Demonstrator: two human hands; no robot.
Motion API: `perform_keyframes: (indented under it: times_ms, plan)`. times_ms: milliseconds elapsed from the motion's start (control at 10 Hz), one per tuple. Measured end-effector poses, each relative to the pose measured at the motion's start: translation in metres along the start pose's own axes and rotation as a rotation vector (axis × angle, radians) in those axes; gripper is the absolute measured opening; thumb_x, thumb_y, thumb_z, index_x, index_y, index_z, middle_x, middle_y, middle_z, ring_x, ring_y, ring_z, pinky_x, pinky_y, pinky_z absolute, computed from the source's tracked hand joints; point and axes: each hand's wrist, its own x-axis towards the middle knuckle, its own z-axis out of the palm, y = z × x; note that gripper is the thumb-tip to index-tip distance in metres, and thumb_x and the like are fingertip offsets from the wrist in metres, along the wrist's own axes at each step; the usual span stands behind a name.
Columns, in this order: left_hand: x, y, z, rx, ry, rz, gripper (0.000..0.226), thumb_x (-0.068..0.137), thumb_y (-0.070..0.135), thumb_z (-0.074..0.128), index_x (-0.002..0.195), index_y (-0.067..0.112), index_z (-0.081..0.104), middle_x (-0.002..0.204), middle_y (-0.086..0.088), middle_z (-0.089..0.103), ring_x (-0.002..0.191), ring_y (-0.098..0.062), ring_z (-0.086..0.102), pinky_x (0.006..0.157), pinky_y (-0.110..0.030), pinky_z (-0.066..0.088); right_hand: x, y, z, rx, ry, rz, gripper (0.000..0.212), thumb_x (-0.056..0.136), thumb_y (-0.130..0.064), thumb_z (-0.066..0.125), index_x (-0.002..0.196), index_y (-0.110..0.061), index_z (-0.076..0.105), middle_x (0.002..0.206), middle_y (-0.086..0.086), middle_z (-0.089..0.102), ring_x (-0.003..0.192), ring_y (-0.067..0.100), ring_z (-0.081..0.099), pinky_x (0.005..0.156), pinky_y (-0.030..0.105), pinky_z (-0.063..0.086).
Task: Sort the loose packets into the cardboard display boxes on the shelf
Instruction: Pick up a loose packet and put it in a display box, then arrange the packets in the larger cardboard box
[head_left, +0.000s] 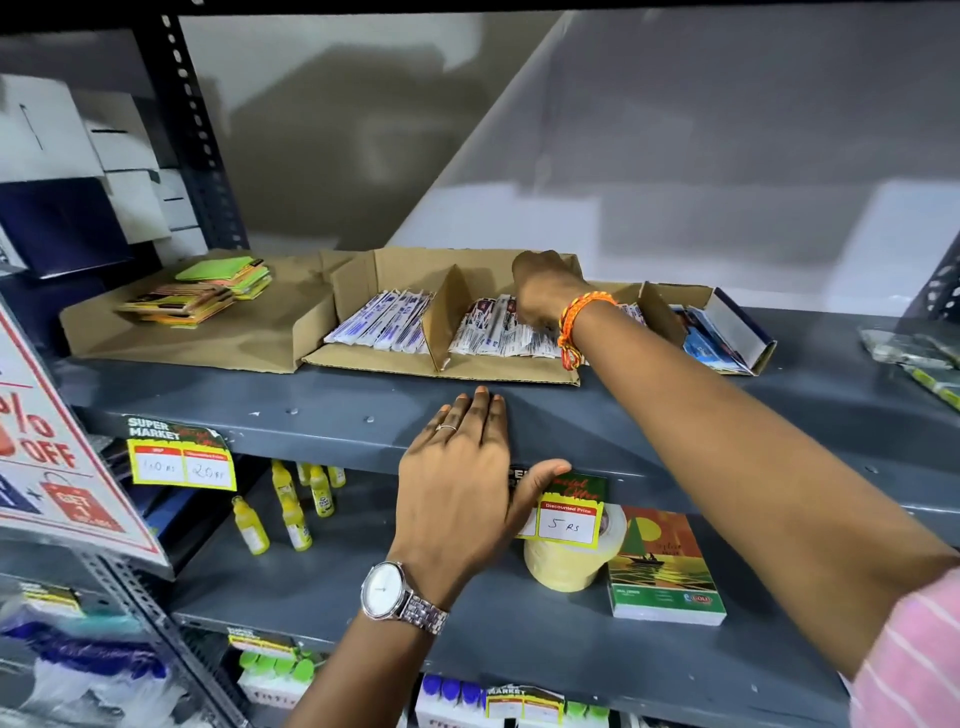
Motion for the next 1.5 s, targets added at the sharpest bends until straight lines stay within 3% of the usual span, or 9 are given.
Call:
perform_keyframes:
  times_ms: [500,600,700,800,900,1100,1300,1400,1500]
  plan:
    - [0.000,-0.001,0.003,0.004,0.023,0.005,0.092,0.096,0.074,0.018,0.133,0.000,0.059,0.137,-0.019,0.061,0.127,-0.032,0.058,0.108,-0.041,0.042,0.005,0.009,0.011,-0.159,-0.014,-0.061,0.024,0.081,0.013,0.055,0.101,0.003,0.063,0.094,0.016,0.063,0.095,0.032,0.065,0.075,0.030,0.052]
    - [0.001,-0.001,0.003,0.003,0.022,0.005,0.092,0.097,0.074,0.019,0.134,0.000,0.059,0.138,-0.018,0.060,0.128,-0.032,0.057,0.109,-0.041,0.041,0.008,0.011,0.004,-0.167,0.003,-0.080,0.017,0.080,0.014,0.055,0.085,-0.002,0.057,0.086,0.013,0.055,0.089,0.030,0.059,0.074,0.031,0.047]
    - [0.000,-0.001,0.002,0.000,0.024,0.006,0.091,0.097,0.074,0.020,0.134,0.000,0.059,0.139,-0.018,0.060,0.129,-0.032,0.057,0.108,-0.041,0.042,0.015,0.013,-0.001,-0.135,0.023,-0.144,0.015,0.081,0.014,0.054,0.083,0.000,0.060,0.087,0.011,0.058,0.090,0.031,0.059,0.070,0.031,0.043]
    - [-0.001,-0.002,0.002,0.002,0.026,0.011,0.091,0.097,0.074,0.020,0.135,0.001,0.058,0.139,-0.018,0.059,0.129,-0.031,0.056,0.108,-0.041,0.042,0.024,0.012,0.002,-0.056,-0.093,-0.348,0.033,0.083,0.008,0.061,0.108,-0.010,0.074,0.110,0.008,0.070,0.098,0.022,0.065,0.073,0.025,0.046]
    - [0.000,-0.002,0.002,0.007,0.031,0.016,0.091,0.096,0.074,0.021,0.134,0.001,0.059,0.138,-0.017,0.060,0.128,-0.031,0.057,0.107,-0.041,0.043,0.025,0.012,0.008,-0.010,-0.200,-0.428,0.033,0.085,0.009,0.058,0.108,-0.009,0.075,0.113,0.004,0.070,0.094,0.017,0.068,0.076,0.024,0.052]
    - [-0.003,-0.016,0.001,0.006,0.032,-0.049,0.094,0.095,0.077,0.019,0.138,0.002,0.056,0.141,-0.016,0.058,0.131,-0.029,0.055,0.109,-0.039,0.041,0.034,0.018,0.017,-0.015,-0.215,-0.483,0.036,0.082,0.013,0.059,0.100,-0.013,0.076,0.106,0.000,0.072,0.079,0.010,0.070,0.066,0.016,0.051]
    - [-0.010,-0.040,0.001,0.044,0.047,-0.055,0.093,0.096,0.075,0.018,0.137,0.002,0.057,0.140,-0.016,0.059,0.131,-0.030,0.055,0.109,-0.040,0.039,0.034,0.022,0.014,-0.006,-0.171,-0.515,0.017,0.082,0.006,0.068,0.086,-0.010,0.073,0.085,-0.001,0.072,0.070,0.005,0.071,0.058,0.014,0.048]
    - [-0.010,-0.039,0.002,0.041,0.053,-0.054,0.092,0.096,0.075,0.019,0.136,0.003,0.058,0.140,-0.016,0.059,0.129,-0.031,0.057,0.109,-0.040,0.040,0.035,0.025,0.012,-0.054,-0.136,-0.561,0.017,0.076,0.000,0.075,0.081,-0.016,0.073,0.083,-0.004,0.072,0.076,0.007,0.070,0.071,0.030,0.057]
    - [-0.011,-0.039,0.002,0.050,0.059,-0.055,0.091,0.096,0.075,0.018,0.136,0.003,0.059,0.139,-0.016,0.060,0.128,-0.030,0.058,0.108,-0.041,0.041,0.034,0.026,0.010,-0.098,-0.128,-0.576,0.016,0.073,-0.006,0.080,0.080,-0.019,0.073,0.081,-0.008,0.070,0.079,0.010,0.068,0.071,0.031,0.054]
